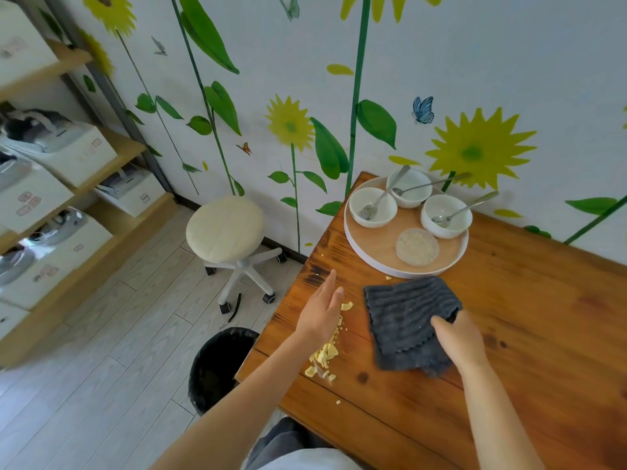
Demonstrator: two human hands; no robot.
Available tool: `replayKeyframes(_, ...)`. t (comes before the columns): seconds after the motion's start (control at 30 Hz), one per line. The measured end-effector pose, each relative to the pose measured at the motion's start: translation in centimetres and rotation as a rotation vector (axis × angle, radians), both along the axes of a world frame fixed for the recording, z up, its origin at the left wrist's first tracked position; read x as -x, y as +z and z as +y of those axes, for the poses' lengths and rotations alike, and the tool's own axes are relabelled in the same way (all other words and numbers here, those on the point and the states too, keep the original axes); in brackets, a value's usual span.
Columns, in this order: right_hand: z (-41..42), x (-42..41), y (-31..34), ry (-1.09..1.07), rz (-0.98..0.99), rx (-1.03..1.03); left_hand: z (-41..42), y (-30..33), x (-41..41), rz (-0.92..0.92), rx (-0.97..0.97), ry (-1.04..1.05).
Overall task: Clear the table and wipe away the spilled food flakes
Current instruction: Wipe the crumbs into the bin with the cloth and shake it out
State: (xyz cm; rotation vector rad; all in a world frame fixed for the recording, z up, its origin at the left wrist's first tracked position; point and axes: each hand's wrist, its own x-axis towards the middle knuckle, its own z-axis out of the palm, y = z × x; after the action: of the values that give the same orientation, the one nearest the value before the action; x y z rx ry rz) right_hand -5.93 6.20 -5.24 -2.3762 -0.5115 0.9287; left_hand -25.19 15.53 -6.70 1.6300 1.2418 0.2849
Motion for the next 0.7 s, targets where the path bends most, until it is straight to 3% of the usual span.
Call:
replayKeyframes(0.1, 0.7, 0.4, -0.2, 0.088, -0.248, 0.115, -0.1, -0.2, -0.1, 0.012, -0.025, -0.006)
replayKeyframes(0.2, 1.8, 2.0, 0.1, 0.142, -0.371, 0.102, -0.3, -0.5, 0.4, 0.053, -0.062, 0.003)
replayKeyframes(0.4, 3.8, 6.8, -0.2, 0.351, -0.355, 0.026, -0.9, -1.3, 3.8, 0.154, -0.104, 0.058)
replayKeyframes(0.6, 4.8, 14.0, 0.4, 0.484, -0.359, -0.026, -0.6, -2.2, 10.0, 0.111, -0.091, 0.170)
replayKeyframes(0.7, 5.3, 19.5, 0.4, 0.505, -0.262, -0.157, -0.4, -3.2, 14.6, 0.106, -0.048, 0.244)
